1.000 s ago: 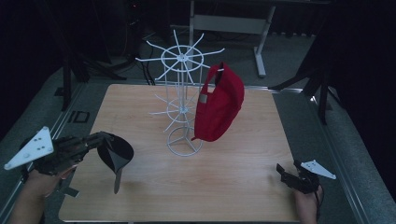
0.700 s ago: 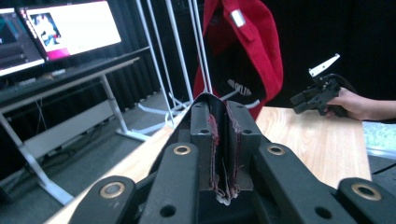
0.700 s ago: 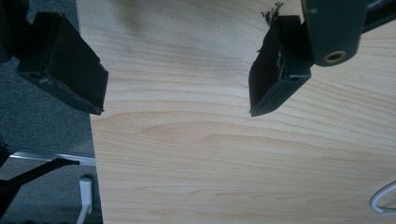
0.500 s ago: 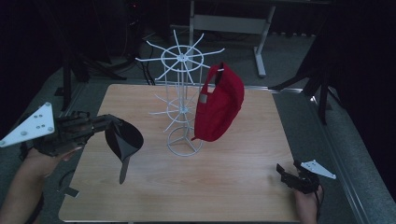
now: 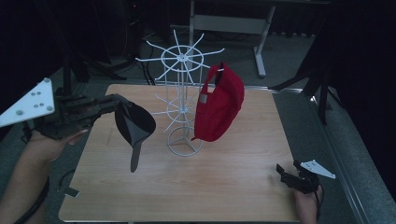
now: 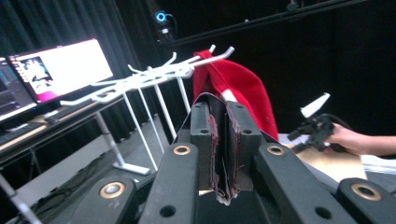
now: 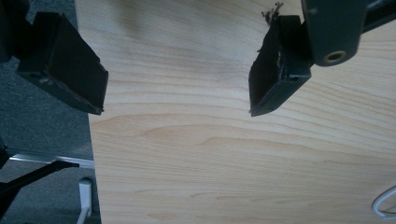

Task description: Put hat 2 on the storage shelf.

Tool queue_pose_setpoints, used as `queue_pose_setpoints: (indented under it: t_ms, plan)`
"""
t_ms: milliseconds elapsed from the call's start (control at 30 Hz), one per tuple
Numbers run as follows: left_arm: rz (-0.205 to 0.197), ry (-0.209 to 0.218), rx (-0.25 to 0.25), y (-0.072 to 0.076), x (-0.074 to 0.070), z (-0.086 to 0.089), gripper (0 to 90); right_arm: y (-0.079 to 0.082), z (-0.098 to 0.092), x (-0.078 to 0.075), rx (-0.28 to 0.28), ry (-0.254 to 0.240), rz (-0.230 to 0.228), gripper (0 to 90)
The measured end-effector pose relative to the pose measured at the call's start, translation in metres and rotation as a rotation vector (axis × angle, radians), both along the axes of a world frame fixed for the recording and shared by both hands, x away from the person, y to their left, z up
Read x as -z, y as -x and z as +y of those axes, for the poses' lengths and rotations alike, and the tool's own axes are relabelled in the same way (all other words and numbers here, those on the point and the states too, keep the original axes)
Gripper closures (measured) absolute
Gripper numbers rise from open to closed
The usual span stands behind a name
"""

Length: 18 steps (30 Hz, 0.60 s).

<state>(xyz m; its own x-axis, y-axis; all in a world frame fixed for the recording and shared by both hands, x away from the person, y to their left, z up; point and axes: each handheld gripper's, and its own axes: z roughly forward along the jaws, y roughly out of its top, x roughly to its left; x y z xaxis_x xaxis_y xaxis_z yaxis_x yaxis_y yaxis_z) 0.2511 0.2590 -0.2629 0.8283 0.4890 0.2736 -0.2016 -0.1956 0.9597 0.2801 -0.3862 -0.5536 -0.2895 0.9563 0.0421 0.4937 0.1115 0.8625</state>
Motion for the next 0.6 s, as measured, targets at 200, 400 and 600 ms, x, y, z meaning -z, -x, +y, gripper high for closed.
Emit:
queue_pose_setpoints:
  t_ms: [200,400,600]
  plan:
    - [-0.020,-0.012,0.009,-0.002,-0.013,-0.015,83.6,0.000,0.000,0.000,-0.003,0.004,0.004,19.5]
    - [-0.030,-0.016,0.012,-0.010,-0.025,-0.026,83.6,0.000,0.001,0.000,-0.004,0.008,0.007,19.5]
    - [-0.031,-0.024,0.012,-0.017,-0.035,-0.037,83.6,-0.001,0.001,0.000,-0.006,0.009,0.013,19.5]
